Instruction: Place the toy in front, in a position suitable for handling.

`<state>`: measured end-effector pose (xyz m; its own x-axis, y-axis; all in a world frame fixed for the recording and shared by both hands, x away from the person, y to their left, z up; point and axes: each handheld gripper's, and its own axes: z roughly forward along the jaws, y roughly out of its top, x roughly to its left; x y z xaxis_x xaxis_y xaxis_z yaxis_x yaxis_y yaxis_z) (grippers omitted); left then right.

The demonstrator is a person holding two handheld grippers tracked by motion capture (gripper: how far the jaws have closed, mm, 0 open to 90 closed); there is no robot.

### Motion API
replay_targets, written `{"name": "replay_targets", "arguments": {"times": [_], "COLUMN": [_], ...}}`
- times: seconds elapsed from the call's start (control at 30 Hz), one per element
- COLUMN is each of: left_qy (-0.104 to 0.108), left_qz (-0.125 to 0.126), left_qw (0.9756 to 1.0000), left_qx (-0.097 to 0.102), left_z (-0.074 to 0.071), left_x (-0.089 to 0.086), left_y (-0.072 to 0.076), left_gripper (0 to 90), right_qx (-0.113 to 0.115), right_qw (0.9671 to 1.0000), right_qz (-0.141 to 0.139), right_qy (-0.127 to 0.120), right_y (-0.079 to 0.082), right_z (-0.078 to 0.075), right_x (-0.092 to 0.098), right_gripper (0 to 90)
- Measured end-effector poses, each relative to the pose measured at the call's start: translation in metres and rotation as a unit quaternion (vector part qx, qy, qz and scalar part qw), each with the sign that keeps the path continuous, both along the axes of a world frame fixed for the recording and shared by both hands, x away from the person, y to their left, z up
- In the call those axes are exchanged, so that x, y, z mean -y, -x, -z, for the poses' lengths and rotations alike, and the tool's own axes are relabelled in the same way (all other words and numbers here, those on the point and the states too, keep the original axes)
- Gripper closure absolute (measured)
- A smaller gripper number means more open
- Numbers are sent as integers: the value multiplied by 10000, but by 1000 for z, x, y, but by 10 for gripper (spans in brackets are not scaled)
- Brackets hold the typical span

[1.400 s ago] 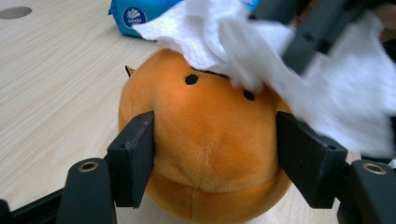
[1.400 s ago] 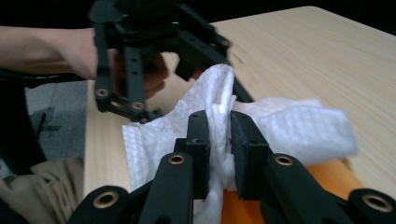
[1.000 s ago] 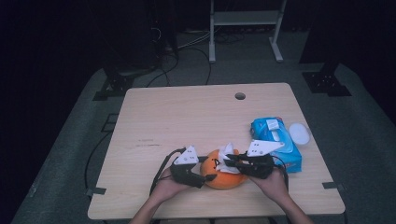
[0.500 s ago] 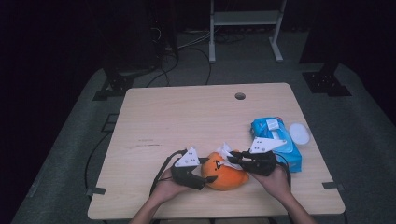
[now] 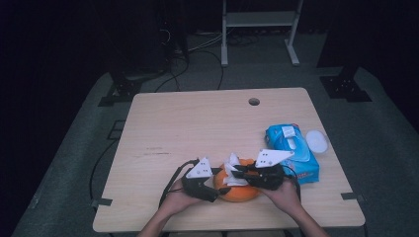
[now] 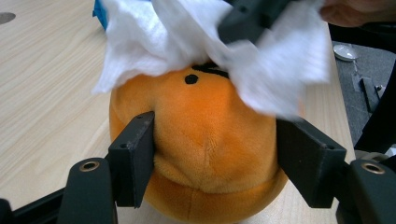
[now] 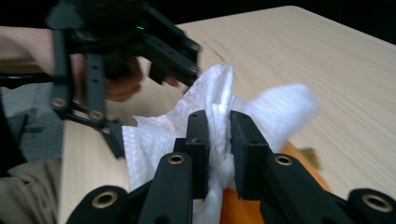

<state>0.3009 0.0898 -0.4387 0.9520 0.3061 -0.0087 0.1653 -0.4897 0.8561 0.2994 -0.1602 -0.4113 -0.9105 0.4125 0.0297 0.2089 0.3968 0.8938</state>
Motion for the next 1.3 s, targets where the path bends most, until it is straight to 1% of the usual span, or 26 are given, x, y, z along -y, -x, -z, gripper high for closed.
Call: {"name": "replay_targets", "arguments": {"times": [0.07,0.1,0.17,0.2,0.27,0.33,0.4,0.43,0.47,0.5,0.53,0.57,0.63,0.67,0.7,0.73,0.77,0.87,0.9,0.97,1.0,1.07,1.13,1.17,1.23,1.3], "left_qy": [6,19,0,-34,-52,-93,-159,-141,-110,-128,-154,-195,-103,-103,-82,-88,-57,23,31,-19,-19,50,57,86,145,187], "left_qz": [-1,3,8,16,45,85,76,36,-92,-225,-319,-329,-257,-257,-225,-221,-229,-237,-229,-208,-208,-217,-232,-258,-293,-334], "left_qw": [10000,10000,10000,10000,10000,9998,9997,9998,9999,9996,9993,9991,9992,9992,9994,9995,9996,9996,9997,9998,9998,9997,9997,9996,9993,9991], "left_qx": [-5,-16,2,34,72,123,151,112,24,-54,-135,-182,-281,-281,-257,-218,-168,-116,-96,-34,-34,-82,-88,-116,-181,-208], "left_z": [0,0,0,-1,-1,-1,-2,-2,-2,-2,-1,0,3,3,3,1,0,-4,-5,-6,-6,-7,-8,-8,-8,-9], "left_x": [0,0,1,2,4,6,6,5,4,4,4,3,3,3,4,4,4,4,4,4,4,2,1,-2,-4,-5], "left_y": [0,-1,0,0,1,3,4,3,2,1,-1,-3,-5,-5,-5,-5,-4,-3,-3,-1,-1,-3,-3,-5,-7,-8], "left_gripper": [317,317,318,319,321,321,318,299,268,190,140,109,159,195,195,263,317,366,376,386,390,396,400,401,403,404], "right_qx": [-5,-31,-67,-65,-27,7,161,207,195,143,106,72,-43,-43,-25,2,59,68,131,284,284,287,293,286,213,210], "right_qw": [10000,9997,9994,9994,9997,10000,9998,9996,9996,9998,9998,9999,9997,9997,9996,9996,9997,9998,9997,9993,9993,9995,9996,9995,9993,9993], "right_qz": [69,225,336,334,258,24,-74,-76,-77,-21,31,103,248,248,279,294,212,-66,-167,-240,-240,-144,10,151,305,311], "right_qy": [4,12,31,1,-15,-61,118,174,176,155,139,82,-12,-12,-7,-16,-61,-169,-117,31,31,26,-9,-8,-24,-43], "right_y": [-2,-6,-7,-6,-2,3,6,6,5,3,0,-3,-7,-7,-7,-6,-2,6,10,14,14,11,6,3,1,2], "right_z": [0,2,2,2,0,-2,-2,-2,-2,-2,0,1,0,0,-1,-2,-4,-6,-7,-8,-8,-9,-9,-9,-8,-8], "right_x": [4,13,19,19,15,3,-8,-10,-10,-7,-3,2,10,10,12,13,9,0,-6,-13,-13,-7,1,8,17,19], "right_gripper": [775,775,775,776,776,775,775,775,775,775,775,776,776,776,776,776,776,775,775,775,775,776,776,776,776,776]}}
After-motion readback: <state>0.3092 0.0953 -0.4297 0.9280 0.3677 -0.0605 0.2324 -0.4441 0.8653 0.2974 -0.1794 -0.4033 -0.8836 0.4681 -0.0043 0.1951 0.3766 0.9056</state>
